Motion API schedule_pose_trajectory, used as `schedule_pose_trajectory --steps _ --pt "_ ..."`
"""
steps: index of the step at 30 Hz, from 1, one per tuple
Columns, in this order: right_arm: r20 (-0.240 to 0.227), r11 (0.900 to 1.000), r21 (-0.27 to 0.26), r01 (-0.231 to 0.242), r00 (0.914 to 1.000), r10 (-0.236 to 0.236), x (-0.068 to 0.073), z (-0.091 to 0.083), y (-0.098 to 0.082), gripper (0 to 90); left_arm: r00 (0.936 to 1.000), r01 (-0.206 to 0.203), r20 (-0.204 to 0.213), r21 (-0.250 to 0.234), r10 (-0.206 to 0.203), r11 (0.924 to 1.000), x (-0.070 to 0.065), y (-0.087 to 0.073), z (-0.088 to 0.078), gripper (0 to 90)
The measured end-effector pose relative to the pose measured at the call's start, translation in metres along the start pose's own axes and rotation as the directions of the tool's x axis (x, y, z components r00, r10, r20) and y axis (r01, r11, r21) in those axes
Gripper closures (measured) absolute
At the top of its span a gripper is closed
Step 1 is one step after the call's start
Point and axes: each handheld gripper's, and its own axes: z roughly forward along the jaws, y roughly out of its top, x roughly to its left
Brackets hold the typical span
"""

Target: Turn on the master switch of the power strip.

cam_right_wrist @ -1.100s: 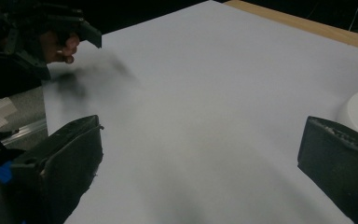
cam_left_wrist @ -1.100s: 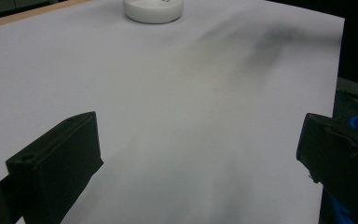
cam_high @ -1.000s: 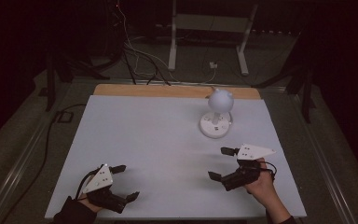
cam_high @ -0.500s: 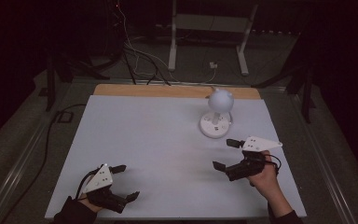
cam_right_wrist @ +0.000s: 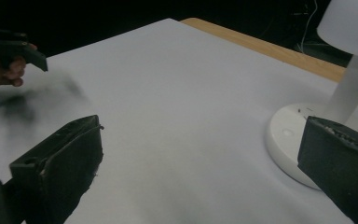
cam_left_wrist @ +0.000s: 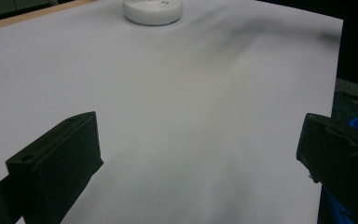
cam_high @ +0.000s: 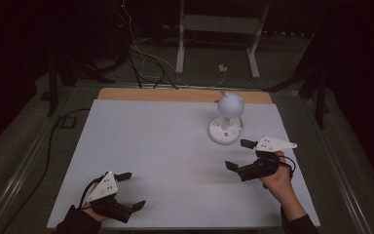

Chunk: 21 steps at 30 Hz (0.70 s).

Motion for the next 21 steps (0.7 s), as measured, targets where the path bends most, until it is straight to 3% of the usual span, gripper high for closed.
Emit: schedule_pose_trajectory --steps 21 --pt "0.12 0.999 0.012 -0.032 0.9924 0.03 -0.034 0.009 -0.001 0.0 1.0 -0.003 0.001 0.002 0.003 1.0 -0.001 0.0 0.0 0.3"
